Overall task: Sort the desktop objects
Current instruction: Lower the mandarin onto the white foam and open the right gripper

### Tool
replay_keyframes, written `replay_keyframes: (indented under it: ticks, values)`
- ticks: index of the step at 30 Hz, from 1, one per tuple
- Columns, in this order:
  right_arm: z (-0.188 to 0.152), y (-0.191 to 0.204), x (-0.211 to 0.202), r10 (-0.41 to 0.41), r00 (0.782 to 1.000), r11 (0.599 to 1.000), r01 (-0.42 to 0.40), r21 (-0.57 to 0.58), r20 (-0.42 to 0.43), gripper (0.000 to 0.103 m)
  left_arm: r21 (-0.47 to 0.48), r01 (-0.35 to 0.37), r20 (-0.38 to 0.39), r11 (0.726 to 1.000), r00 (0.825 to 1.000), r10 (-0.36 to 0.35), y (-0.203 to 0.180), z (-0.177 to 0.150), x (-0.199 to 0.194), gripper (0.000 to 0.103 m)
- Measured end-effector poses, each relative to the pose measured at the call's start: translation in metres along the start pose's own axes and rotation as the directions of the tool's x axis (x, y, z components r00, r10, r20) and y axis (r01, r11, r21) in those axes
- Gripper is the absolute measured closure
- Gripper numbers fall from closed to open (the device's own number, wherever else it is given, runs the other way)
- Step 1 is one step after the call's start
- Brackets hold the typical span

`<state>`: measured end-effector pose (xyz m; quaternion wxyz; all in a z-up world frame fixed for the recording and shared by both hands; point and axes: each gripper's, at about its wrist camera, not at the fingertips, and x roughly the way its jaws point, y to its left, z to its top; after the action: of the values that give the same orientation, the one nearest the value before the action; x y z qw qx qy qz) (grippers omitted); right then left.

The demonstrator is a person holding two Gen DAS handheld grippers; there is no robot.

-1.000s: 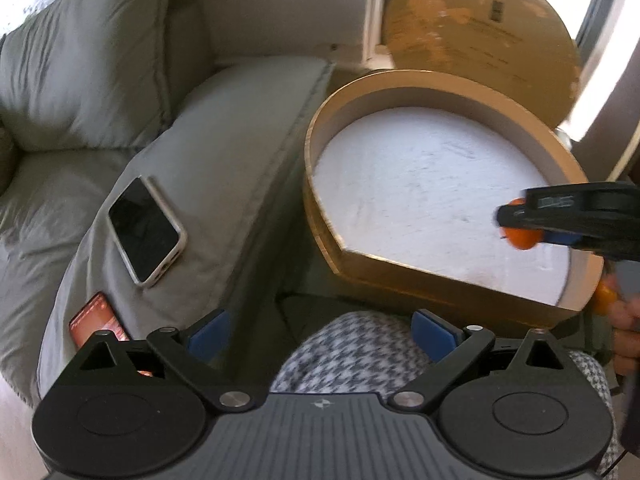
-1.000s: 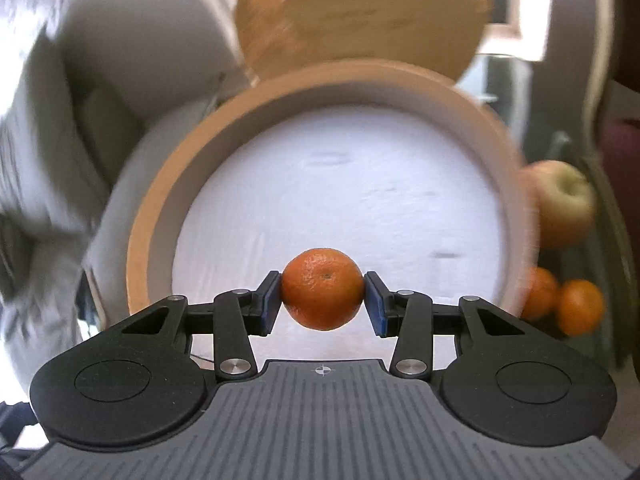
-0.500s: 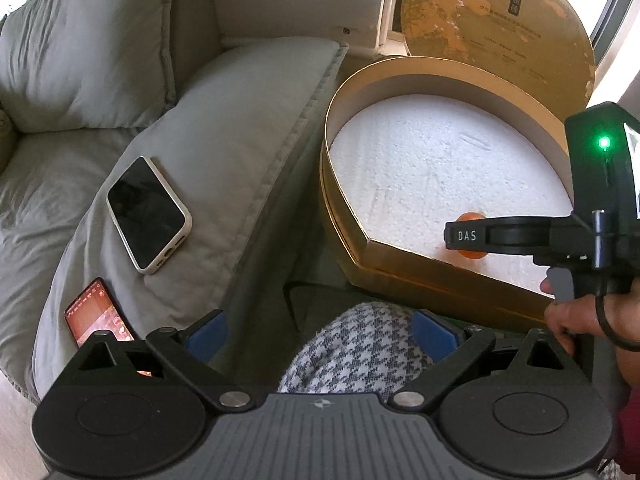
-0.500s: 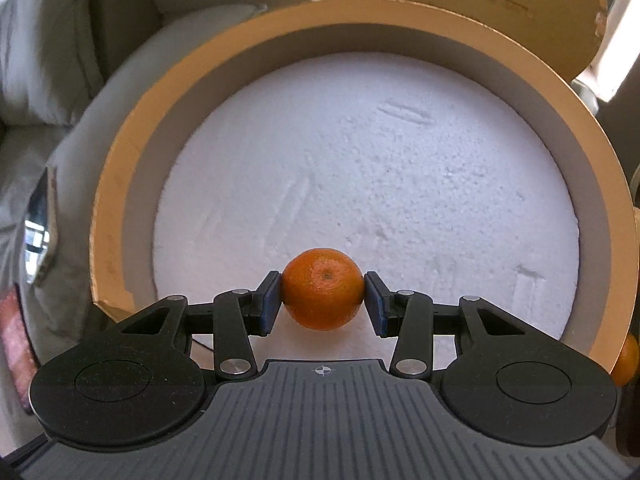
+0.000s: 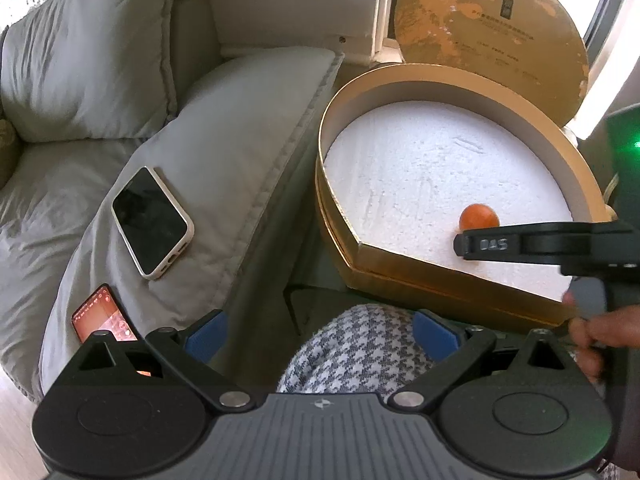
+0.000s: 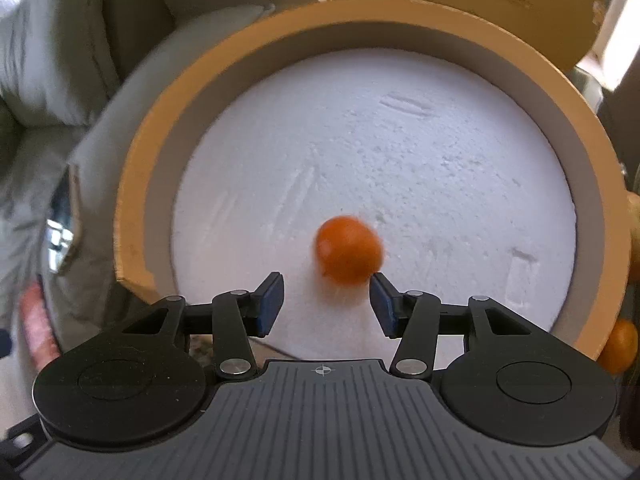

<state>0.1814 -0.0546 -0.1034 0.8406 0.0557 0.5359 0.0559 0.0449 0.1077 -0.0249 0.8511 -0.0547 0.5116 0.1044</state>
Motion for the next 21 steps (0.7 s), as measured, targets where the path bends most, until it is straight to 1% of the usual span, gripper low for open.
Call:
replay_keyframes:
  ticks: [1, 4, 6, 7, 8, 9, 10, 11, 12, 13, 14, 15, 16, 19, 21]
  values:
    - [-0.002, -0.002, -0.006, 0.010, 1.000, 1.000, -0.010, 0.003, 0.010, 0.041, 0.005, -0.001, 0.004, 1.000, 1.000, 0.001, -0.002, -0.001, -0.002, 0.004]
    - [-0.008, -0.011, -0.029, 0.044, 0.998, 0.999, -0.045, 0.025, 0.048, 0.040, 0.021, -0.004, 0.018, 1.000, 1.000, 0.003, -0.007, -0.003, -0.007, 0.004]
    - [-0.014, -0.018, -0.046, 0.076, 0.994, 0.996, -0.080, 0.044, 0.084, 0.039, 0.037, -0.004, 0.026, 0.999, 1.000, 0.004, -0.012, -0.005, -0.011, 0.004]
    - [-0.017, -0.022, -0.055, 0.081, 0.991, 0.995, -0.087, 0.051, 0.109, 0.037, 0.046, -0.004, 0.030, 0.999, 1.000, 0.003, -0.015, -0.005, -0.013, 0.004]
    - [-0.021, -0.026, -0.065, 0.067, 0.987, 0.995, -0.076, 0.058, 0.143, 0.037, 0.056, -0.003, 0.033, 0.998, 0.999, 0.001, -0.018, -0.006, -0.015, 0.004]
    - [-0.025, -0.029, -0.076, 0.033, 0.981, 0.997, -0.046, 0.063, 0.190, 0.036, 0.068, -0.002, 0.037, 0.998, 0.999, -0.001, -0.022, -0.007, -0.016, 0.003]
    - [-0.030, -0.031, -0.087, -0.009, 0.969, 0.998, -0.007, 0.063, 0.246, 0.031, 0.080, -0.001, 0.040, 0.997, 0.999, -0.003, -0.026, -0.007, -0.018, 0.003]
    - [-0.036, -0.033, -0.099, -0.051, 0.950, 0.998, 0.035, 0.058, 0.308, 0.026, 0.093, 0.001, 0.044, 0.996, 0.999, -0.005, -0.030, -0.008, -0.019, 0.003]
    - [-0.042, -0.035, -0.110, -0.080, 0.931, 0.996, 0.064, 0.056, 0.356, 0.015, 0.106, 0.003, 0.047, 0.994, 0.999, -0.008, -0.034, -0.009, -0.021, 0.003]
    - [-0.048, -0.038, -0.119, -0.101, 0.913, 0.995, 0.086, 0.057, 0.395, 0.009, 0.120, 0.006, 0.049, 0.993, 0.999, -0.012, -0.039, -0.010, -0.022, 0.003]
    - [-0.054, -0.041, -0.127, -0.121, 0.899, 0.993, 0.102, 0.067, 0.421, 0.006, 0.135, 0.008, 0.052, 0.991, 0.999, -0.015, -0.044, -0.010, -0.023, 0.003]
    - [-0.059, -0.045, -0.132, -0.131, 0.896, 0.991, 0.106, 0.081, 0.425, 0.002, 0.152, 0.011, 0.055, 0.988, 0.998, -0.019, -0.049, -0.011, -0.025, 0.003]
    - [-0.063, -0.050, -0.135, -0.135, 0.897, 0.990, 0.105, 0.094, 0.422, 0.002, 0.169, 0.014, 0.058, 0.986, 0.998, -0.024, -0.054, -0.012, -0.026, 0.003]
    - [-0.073, -0.067, -0.138, -0.117, 0.921, 0.986, 0.062, 0.158, 0.371, 0.003, 0.223, 0.021, 0.070, 0.975, 0.997, -0.037, -0.069, -0.016, -0.031, 0.003]
    - [-0.080, -0.078, -0.140, -0.121, 0.926, 0.977, 0.047, 0.210, 0.356, 0.003, 0.258, 0.025, 0.075, 0.966, 0.996, -0.046, -0.079, -0.019, -0.034, 0.003]
